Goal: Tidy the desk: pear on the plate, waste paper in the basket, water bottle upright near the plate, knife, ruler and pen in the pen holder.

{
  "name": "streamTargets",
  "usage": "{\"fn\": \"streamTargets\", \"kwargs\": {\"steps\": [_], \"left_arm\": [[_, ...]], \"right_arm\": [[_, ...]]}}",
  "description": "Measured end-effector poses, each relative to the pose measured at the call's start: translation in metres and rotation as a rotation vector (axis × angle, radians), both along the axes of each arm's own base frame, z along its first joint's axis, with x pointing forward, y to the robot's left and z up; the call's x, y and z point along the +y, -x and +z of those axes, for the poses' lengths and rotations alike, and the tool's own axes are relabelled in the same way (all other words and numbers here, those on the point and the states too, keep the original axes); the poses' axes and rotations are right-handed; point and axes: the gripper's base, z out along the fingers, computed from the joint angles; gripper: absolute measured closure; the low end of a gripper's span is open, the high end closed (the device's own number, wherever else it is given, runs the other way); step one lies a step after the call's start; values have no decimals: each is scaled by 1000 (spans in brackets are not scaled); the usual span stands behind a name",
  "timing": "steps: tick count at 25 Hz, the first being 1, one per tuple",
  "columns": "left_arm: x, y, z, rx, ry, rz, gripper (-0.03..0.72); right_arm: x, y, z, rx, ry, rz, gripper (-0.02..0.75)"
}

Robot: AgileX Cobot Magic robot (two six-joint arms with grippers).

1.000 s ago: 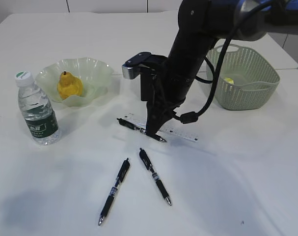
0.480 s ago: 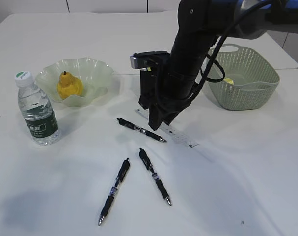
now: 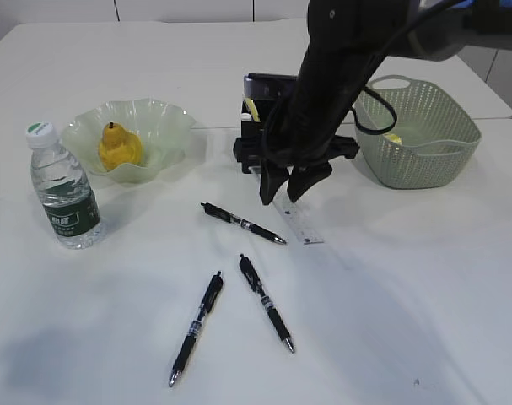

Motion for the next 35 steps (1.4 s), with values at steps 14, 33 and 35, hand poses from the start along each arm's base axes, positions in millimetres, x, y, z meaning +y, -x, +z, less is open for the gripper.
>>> {"fn": "streamTargets", "kwargs": {"steps": [14, 33, 35], "left_arm": [[0, 0, 0, 4, 0, 0, 348], [-1, -6, 4, -75, 9, -11, 348], [-1, -6, 4, -77, 10, -12, 348]], "right_arm": [[-17, -16, 76, -498, 19, -116, 425], [2, -69, 63, -1095, -21, 49, 425], [6, -74, 53, -1120, -43, 60, 425]]}}
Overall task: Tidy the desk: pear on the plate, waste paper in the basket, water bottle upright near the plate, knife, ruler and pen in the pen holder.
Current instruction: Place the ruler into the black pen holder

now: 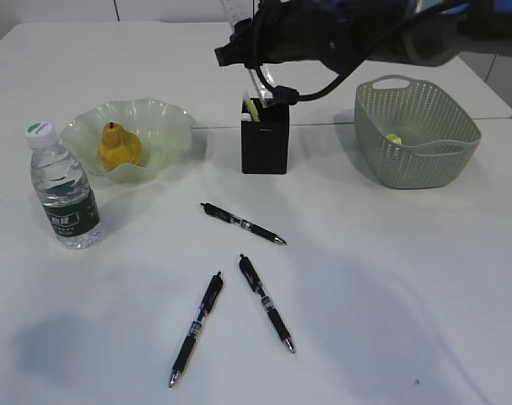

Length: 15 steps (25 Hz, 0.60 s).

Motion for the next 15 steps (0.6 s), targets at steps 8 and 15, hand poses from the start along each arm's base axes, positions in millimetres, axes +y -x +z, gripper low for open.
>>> {"fn": "streamTargets", "kwargs": {"steps": [8, 15], "left_arm": [[0, 0, 0, -2, 0, 0, 348], [0, 0, 0, -2, 0, 0, 348]], "right_arm": [[5, -14, -23, -106, -55, 55, 425], [-16, -26, -20, -178, -104, 32, 425]]}}
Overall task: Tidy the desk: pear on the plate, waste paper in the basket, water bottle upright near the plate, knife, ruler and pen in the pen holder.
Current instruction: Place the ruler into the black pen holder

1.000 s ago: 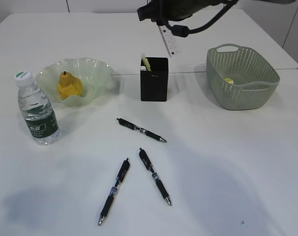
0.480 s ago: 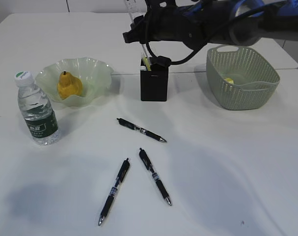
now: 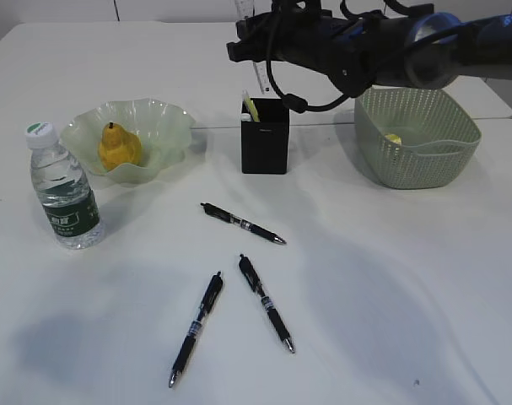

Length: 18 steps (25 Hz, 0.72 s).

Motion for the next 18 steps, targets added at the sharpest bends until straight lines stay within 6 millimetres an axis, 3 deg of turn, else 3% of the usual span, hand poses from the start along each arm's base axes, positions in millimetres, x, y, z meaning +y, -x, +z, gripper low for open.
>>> {"fn": "streamTargets", "kwargs": {"steps": [5, 18], "left_arm": [[0, -1, 1, -20, 2, -3, 348], [0, -2, 1, -24, 3, -4, 348]], "right_arm": [[-10, -7, -12, 11, -36, -26, 425], [-7, -13, -43, 28, -41, -13, 425]]}}
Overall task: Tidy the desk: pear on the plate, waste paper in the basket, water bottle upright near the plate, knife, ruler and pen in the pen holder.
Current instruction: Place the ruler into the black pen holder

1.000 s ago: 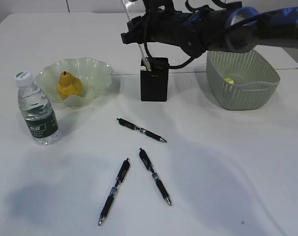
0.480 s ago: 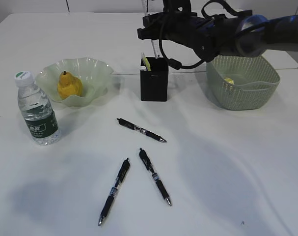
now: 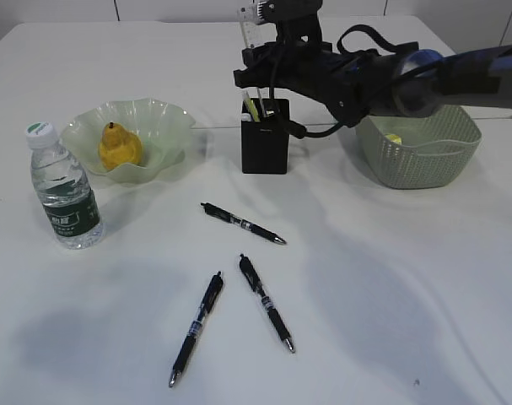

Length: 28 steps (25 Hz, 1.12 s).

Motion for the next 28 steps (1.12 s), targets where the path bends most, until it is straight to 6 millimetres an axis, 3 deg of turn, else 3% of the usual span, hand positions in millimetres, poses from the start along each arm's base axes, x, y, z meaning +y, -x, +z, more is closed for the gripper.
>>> {"fn": "streamTargets", "kwargs": {"steps": [6, 28], "left_arm": [[0, 0, 0, 0, 0, 0, 348], [0, 0, 0, 0, 2, 0, 348]], "right_arm": [[1, -2, -18, 25, 7, 2, 425], [-2, -2, -25, 108, -2, -37, 425]]}}
